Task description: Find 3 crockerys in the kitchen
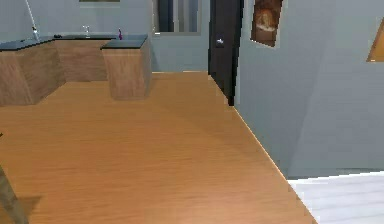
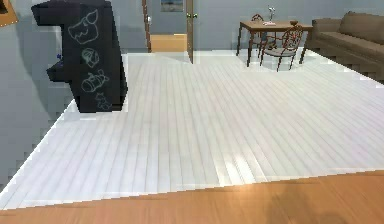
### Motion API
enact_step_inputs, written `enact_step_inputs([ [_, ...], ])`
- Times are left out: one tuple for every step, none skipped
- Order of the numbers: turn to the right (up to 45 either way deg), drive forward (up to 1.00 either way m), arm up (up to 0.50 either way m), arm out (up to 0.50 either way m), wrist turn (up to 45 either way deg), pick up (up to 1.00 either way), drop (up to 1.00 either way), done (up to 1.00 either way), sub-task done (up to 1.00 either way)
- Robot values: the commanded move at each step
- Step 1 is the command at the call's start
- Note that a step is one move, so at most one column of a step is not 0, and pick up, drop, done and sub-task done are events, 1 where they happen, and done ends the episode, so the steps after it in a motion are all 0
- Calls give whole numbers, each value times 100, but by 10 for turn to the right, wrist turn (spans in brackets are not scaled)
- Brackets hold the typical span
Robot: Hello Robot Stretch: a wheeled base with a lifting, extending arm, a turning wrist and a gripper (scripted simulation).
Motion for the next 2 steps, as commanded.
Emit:
enact_step_inputs([
  [-30,0,0,0,0,0,0,0,0],
  [0,65,0,0,0,0,0,0,0],
])
